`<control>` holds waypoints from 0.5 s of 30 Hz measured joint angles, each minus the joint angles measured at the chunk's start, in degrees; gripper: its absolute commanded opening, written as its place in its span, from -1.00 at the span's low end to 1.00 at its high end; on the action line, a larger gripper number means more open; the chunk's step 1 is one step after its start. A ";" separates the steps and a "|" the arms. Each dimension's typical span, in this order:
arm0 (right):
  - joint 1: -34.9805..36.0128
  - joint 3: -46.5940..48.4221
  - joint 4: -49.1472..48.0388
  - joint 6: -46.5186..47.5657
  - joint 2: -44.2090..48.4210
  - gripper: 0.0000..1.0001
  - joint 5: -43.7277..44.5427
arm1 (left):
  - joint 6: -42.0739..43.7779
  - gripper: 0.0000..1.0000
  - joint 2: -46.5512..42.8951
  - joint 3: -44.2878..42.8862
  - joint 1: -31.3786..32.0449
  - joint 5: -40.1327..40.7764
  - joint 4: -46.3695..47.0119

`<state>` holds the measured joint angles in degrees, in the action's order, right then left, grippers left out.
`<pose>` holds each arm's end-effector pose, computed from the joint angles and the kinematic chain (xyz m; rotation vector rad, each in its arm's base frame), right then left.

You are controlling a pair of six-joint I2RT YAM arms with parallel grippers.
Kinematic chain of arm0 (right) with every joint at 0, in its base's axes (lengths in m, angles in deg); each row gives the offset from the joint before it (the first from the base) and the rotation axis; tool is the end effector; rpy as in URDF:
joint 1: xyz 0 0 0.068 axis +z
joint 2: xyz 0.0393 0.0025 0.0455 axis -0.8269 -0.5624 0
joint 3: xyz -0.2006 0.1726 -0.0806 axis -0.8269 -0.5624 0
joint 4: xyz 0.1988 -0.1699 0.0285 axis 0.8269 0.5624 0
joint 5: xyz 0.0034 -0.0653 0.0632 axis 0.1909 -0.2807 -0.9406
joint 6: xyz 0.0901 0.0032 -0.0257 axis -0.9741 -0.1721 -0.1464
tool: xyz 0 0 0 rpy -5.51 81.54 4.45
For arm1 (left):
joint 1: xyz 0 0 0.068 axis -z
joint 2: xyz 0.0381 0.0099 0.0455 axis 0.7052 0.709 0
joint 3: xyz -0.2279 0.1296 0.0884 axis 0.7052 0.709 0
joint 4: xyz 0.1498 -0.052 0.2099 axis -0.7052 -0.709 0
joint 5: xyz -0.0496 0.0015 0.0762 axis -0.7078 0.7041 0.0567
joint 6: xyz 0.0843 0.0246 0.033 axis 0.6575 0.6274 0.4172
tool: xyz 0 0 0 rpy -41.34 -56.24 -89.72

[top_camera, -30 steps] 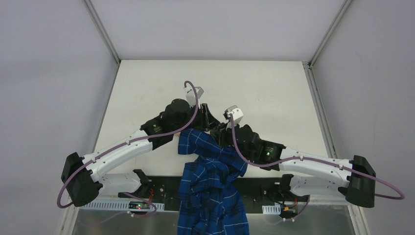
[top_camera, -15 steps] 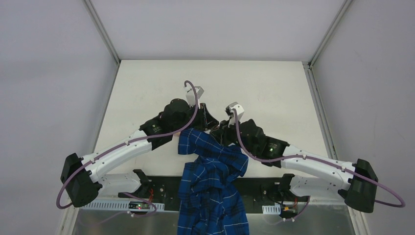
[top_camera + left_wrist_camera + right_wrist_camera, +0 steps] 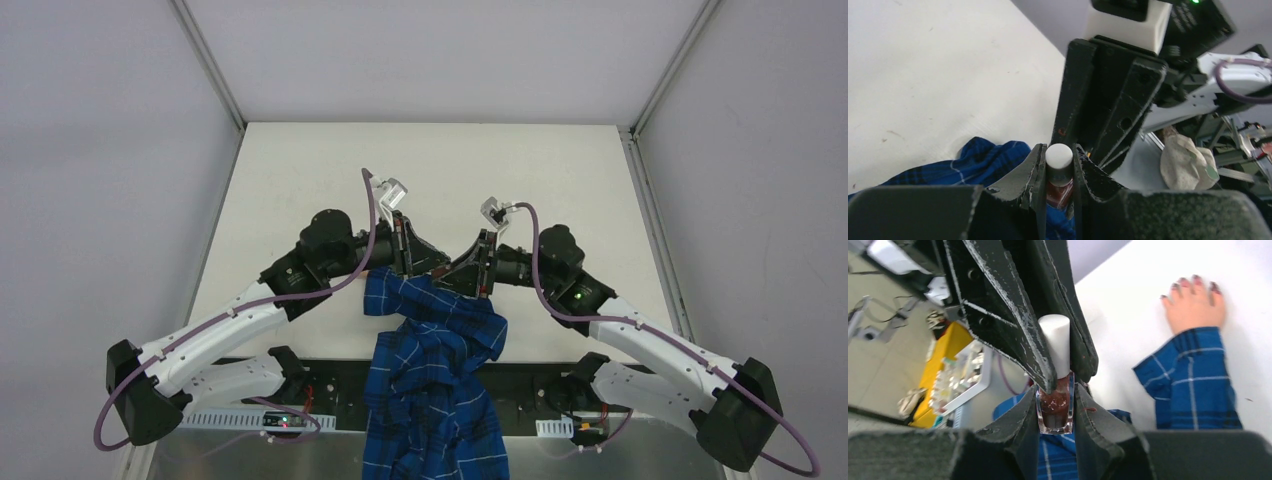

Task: Paint the nails
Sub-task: Screw the nail polish bottle.

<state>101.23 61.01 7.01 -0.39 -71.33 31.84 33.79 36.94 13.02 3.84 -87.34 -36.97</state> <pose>0.1501 0.2175 0.3190 -0.8663 1.4462 1.2831 0.1583 -0.2284 0.3614 0.5289 1.6932 -1.4198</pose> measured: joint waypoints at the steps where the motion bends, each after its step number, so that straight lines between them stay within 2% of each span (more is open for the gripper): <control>1: -0.63 -0.28 -1.64 -0.94 -0.02 -1.00 -2.75 | 0.02 -1.00 -0.76 0.35 0.00 -1.29 0.74; 7: -2.32 -0.63 -11.47 -6.56 -0.74 -1.00 -13.75 | 0.76 -1.00 -3.98 0.70 0.00 -8.20 4.61; 15: -3.61 -1.16 -22.40 -13.35 -3.56 -1.00 -21.55 | 2.16 -1.00 -4.24 0.70 0.31 -13.16 8.31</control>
<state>97.62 59.86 -15.40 -13.74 -74.89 10.29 35.95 32.70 13.72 4.14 -100.50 -28.67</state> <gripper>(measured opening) 0.280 0.192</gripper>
